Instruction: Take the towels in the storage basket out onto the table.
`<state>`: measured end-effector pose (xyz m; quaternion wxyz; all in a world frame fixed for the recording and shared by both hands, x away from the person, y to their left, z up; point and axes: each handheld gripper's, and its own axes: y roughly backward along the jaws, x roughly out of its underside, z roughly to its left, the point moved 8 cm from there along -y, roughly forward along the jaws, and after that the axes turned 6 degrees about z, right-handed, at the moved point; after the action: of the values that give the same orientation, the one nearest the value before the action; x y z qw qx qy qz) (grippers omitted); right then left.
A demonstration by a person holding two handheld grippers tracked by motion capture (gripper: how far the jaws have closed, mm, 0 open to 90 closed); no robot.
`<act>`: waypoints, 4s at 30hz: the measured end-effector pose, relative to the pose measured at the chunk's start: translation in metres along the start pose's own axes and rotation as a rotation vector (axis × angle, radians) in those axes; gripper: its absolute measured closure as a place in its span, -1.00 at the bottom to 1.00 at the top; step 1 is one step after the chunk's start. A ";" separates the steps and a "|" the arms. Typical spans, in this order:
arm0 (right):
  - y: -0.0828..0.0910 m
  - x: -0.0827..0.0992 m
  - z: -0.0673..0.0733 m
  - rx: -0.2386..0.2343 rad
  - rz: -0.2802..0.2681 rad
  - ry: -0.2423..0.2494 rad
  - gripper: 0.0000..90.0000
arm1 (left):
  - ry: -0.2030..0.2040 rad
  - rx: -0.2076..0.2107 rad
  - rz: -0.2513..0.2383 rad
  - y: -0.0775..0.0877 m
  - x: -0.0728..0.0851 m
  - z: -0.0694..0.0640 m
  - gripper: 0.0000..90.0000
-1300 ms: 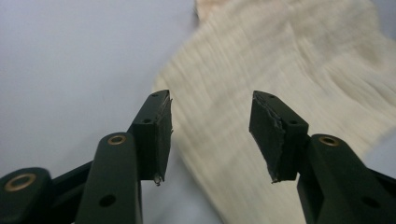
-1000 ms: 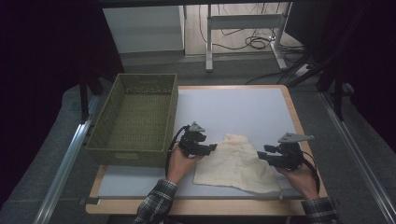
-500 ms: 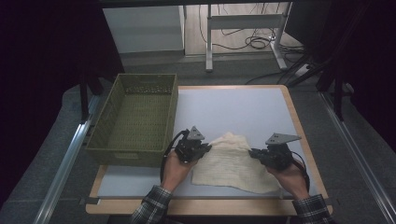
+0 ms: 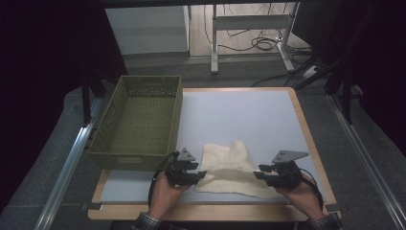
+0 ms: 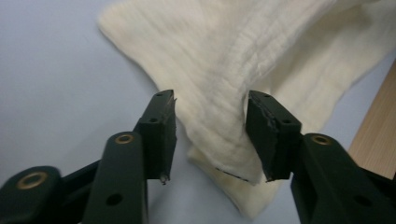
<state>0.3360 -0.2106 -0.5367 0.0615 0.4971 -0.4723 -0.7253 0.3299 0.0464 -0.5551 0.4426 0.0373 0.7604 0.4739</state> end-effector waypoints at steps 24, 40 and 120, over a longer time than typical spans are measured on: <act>-0.069 -0.026 -0.023 -0.029 0.065 -0.056 0.09 | 0.084 -0.145 0.068 -0.068 -0.036 0.045 0.01; 0.015 -0.106 -0.009 0.150 -0.121 0.100 0.60 | 0.058 -0.169 -0.010 -0.070 -0.032 0.046 -0.01; 0.029 0.082 -0.060 0.196 0.066 -0.214 0.74 | -0.120 -0.065 0.007 -0.043 0.017 -0.036 0.65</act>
<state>0.3309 -0.3096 -0.5728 -0.0144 0.4047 -0.5608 -0.7222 0.3097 0.0056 -0.5927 0.4865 0.0540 0.7168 0.4967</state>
